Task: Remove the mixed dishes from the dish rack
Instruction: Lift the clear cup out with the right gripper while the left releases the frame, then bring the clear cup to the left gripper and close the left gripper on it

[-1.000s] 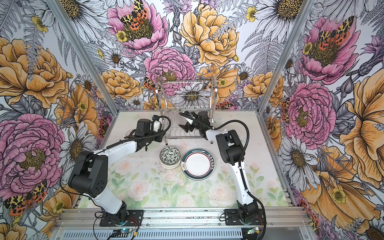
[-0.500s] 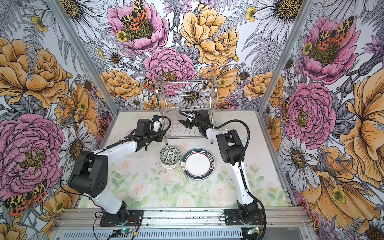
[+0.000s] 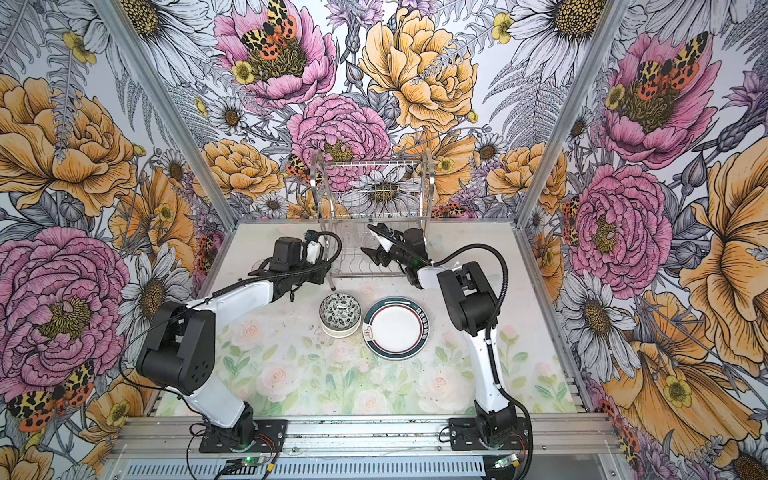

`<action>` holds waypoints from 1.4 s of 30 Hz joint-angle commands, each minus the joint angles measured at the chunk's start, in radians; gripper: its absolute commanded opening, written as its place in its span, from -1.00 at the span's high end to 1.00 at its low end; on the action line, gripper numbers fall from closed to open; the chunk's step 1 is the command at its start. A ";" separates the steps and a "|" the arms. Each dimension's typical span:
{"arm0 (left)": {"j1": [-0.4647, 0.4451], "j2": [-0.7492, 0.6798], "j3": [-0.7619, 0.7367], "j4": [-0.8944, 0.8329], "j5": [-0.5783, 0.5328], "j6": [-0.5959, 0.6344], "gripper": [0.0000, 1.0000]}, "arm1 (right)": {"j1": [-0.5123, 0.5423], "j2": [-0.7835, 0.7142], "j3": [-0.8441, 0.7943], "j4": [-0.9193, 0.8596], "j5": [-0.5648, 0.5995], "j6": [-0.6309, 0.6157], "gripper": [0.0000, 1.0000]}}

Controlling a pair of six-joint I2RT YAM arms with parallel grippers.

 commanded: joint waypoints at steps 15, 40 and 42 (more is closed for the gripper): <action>0.017 -0.123 -0.032 0.012 0.073 -0.100 -0.17 | 0.053 -0.359 -0.308 0.257 0.080 0.134 1.00; 0.017 -0.668 -0.261 -0.098 0.273 -0.284 -0.97 | 0.186 -0.721 -0.644 0.248 0.329 0.864 1.00; 0.009 -0.679 -0.269 -0.087 0.300 -0.315 -0.93 | 0.187 -0.741 -0.669 0.264 0.369 0.940 1.00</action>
